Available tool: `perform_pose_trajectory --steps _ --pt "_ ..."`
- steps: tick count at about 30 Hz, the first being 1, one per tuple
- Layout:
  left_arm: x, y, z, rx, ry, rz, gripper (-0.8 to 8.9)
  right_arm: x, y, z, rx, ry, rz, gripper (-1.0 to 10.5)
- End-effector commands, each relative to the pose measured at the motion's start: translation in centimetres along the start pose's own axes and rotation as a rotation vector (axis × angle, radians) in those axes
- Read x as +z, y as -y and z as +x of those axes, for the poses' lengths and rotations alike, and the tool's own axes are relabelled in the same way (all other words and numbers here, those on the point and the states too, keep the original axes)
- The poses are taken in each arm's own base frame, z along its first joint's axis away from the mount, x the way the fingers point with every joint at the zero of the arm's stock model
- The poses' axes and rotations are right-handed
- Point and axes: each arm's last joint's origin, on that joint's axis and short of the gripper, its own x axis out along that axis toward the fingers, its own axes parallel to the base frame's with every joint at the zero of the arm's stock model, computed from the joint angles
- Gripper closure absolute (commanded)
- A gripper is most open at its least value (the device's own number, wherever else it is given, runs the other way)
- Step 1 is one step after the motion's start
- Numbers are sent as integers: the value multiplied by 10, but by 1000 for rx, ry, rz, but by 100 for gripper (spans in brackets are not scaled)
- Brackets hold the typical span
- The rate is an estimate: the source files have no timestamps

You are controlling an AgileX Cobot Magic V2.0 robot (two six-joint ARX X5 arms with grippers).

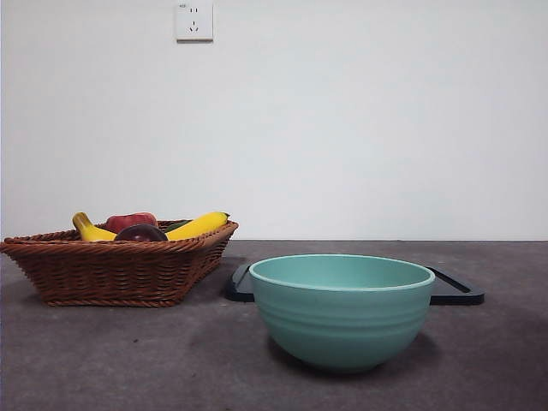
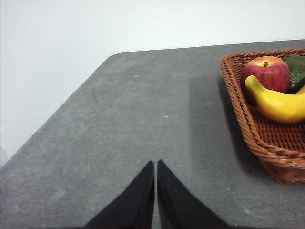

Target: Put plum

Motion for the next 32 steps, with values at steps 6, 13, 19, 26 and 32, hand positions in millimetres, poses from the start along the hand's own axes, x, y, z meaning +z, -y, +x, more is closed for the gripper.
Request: perform_pose_trajectory --steps 6,13,19,26,32 --pt "-5 0 2 4 -5 -3 806 0 0 0 -6 11 -7 941" --pt "-5 0 2 4 -5 -3 806 0 0 0 -6 11 -7 941" --pt "-5 0 2 4 -5 -3 806 0 0 0 -6 11 -7 941" --pt "-5 0 2 4 -5 -3 806 0 0 0 -6 11 -7 941" --pt "-5 0 2 4 -5 -3 806 0 0 0 -6 11 -7 941"
